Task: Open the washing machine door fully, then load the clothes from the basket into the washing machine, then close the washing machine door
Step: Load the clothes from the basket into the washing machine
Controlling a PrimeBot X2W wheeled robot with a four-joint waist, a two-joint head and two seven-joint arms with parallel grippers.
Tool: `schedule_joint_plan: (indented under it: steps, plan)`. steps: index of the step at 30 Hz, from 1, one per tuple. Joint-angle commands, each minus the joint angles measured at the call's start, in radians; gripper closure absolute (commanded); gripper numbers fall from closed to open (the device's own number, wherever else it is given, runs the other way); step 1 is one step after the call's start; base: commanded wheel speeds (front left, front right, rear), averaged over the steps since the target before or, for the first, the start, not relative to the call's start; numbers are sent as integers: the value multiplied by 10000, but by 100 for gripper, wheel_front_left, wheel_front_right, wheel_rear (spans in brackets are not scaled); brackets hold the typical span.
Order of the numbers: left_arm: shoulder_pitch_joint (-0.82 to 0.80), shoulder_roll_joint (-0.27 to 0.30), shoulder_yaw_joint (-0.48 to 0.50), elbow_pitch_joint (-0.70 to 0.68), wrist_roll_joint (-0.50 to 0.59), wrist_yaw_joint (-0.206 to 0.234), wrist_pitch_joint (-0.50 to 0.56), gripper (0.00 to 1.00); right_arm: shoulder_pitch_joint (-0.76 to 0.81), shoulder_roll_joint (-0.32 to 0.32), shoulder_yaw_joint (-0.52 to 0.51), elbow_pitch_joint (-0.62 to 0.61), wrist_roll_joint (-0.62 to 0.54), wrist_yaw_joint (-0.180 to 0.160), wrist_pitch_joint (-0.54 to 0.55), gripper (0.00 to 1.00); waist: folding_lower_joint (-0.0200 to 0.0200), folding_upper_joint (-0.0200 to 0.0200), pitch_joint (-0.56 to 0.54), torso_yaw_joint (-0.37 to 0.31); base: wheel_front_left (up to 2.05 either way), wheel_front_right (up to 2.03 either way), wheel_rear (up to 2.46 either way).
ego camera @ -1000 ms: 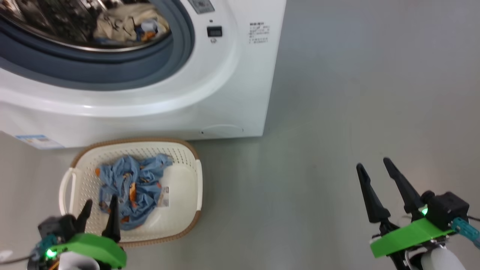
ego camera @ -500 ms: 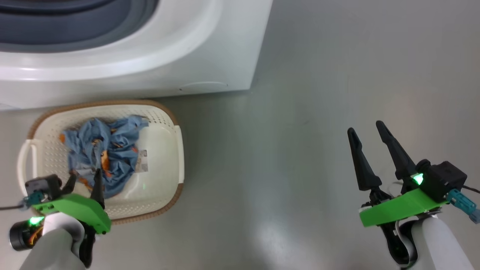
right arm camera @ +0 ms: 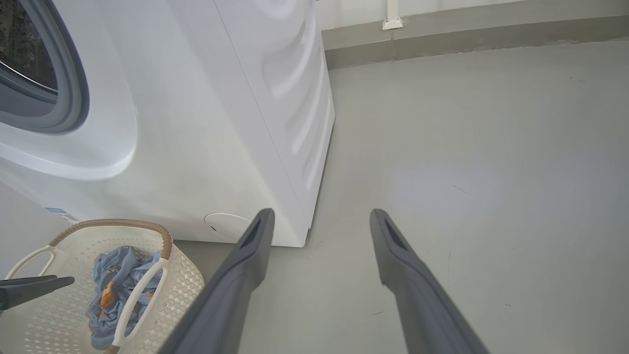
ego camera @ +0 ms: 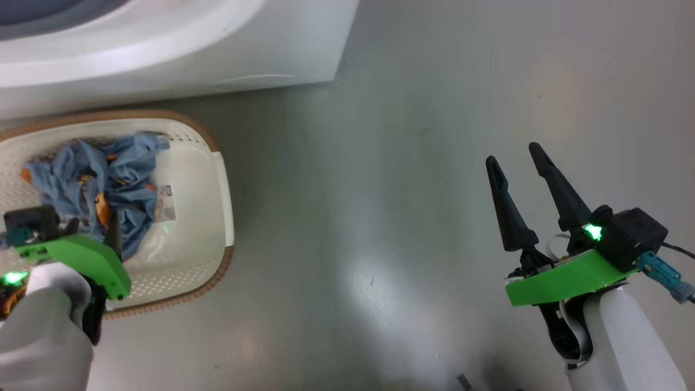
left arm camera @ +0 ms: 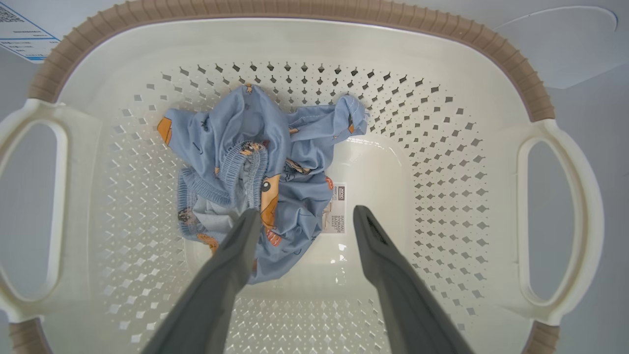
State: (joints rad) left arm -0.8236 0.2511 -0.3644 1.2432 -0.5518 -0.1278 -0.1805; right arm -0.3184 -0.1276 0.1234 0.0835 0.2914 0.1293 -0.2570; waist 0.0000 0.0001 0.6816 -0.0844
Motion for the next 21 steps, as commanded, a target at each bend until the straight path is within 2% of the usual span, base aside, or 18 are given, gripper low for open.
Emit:
schedule_joint_plan:
  steps: [1, 21]
  plan:
    - [-156, 581, 76, 54, -116, -29, 46, 0, 10, 75, 310, -252, -95, 14, -48, 0, 0, -1, 468, -235, 0, 0, 0]
    - [-1150, 1343, -64, 423, -688, -26, 563, 0, -271, 267, 394, -598, -199, 14, -48, 0, 0, -1, 1700, -601, 0, 0, 0]
